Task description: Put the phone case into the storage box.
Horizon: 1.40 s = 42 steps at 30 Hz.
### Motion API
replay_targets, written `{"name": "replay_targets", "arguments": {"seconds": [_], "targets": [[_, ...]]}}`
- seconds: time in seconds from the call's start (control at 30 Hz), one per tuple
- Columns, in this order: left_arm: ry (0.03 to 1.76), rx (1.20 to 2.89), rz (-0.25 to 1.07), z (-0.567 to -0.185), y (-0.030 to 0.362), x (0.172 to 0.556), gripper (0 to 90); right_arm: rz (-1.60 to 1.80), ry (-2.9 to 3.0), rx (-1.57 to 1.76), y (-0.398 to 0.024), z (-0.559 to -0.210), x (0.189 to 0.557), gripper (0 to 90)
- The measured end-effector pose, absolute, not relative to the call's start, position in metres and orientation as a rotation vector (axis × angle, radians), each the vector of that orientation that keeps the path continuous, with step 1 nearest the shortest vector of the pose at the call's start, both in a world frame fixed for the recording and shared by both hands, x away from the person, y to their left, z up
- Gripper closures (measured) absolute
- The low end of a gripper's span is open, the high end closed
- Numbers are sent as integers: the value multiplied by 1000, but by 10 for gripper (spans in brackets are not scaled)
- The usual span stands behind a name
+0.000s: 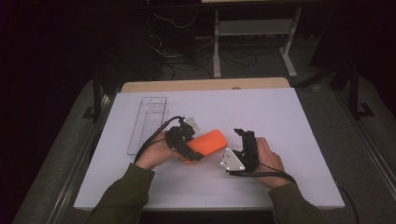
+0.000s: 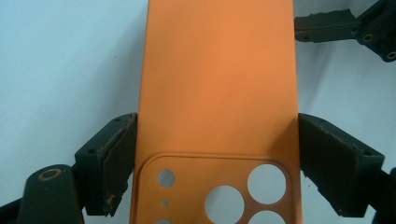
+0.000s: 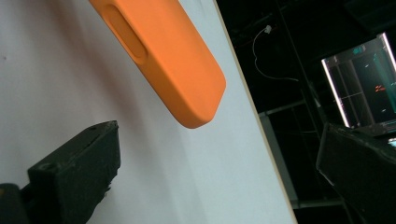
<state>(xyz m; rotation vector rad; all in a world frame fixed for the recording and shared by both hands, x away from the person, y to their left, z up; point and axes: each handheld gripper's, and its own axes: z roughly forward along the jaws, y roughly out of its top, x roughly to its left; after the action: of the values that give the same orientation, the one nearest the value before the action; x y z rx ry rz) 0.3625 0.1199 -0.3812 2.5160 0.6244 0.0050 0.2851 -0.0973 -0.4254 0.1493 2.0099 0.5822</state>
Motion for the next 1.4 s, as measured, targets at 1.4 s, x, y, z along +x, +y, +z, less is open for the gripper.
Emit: {"name": "replay_targets", "arguments": {"seconds": [1.4], "targets": [[626,2515,13,-378,118,360,158,411,1854,-94,-79,-434,272,0]]}}
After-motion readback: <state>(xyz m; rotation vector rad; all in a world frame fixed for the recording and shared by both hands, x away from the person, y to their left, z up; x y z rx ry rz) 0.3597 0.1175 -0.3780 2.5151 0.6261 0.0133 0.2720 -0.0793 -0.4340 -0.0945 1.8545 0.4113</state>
